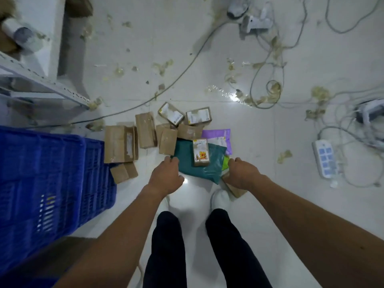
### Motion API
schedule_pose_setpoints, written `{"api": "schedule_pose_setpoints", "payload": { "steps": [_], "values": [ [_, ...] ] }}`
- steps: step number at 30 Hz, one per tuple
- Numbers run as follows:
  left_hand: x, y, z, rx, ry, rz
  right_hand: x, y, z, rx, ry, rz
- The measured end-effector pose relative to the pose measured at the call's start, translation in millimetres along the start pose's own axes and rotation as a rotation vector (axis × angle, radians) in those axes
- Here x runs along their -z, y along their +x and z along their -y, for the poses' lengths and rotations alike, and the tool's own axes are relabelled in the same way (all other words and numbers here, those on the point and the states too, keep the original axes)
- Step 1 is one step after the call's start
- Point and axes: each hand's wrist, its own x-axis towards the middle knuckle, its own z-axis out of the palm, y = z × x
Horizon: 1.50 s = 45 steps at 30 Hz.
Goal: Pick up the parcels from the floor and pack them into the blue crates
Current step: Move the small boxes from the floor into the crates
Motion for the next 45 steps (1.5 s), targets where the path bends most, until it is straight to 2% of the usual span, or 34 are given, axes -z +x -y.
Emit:
{"api": "schedule_pose_setpoints", "payload": {
  "steps": [8,12,18,21,25,32,36,45],
  "values": [
    [-65.5,159.7,32.3,-0.19,0.269,0.083,-105.3,157.9,13.0,-0.127,0.247,-0.013],
    [-94.6,239.6,40.7,-0.299,0.465,0.072,-137.0,210.3,26.3,-0.249,0.302,-0.111],
    [-135.2,333.5,44.0,-0.497,0.602,0.003,-179.7,292.8,50.8,-0.366,0.381,-0.342],
    [-158.0,357.5,41.2,-0.642,0.716,0.02,-194.9,317.9,53.0,-0.393,0.412,-0.354],
    [-177.9,366.7,36.5,-0.718,0.758,-0.002,-207.8,330.8,52.6,-0.404,0.443,-0.385],
    [-172.4,363.1,39.5,-0.698,0.704,0.025,-195.9,315.5,36.2,-0.294,0.392,-0.368],
    [-145.3,339.9,39.3,-0.652,0.718,0.047,-174.4,286.0,26.3,-0.165,0.315,-0.371],
    [-58.8,223.7,12.5,-0.618,0.671,-0.023,-94.3,164.9,9.5,0.068,0.147,-0.334]
  ]
}}
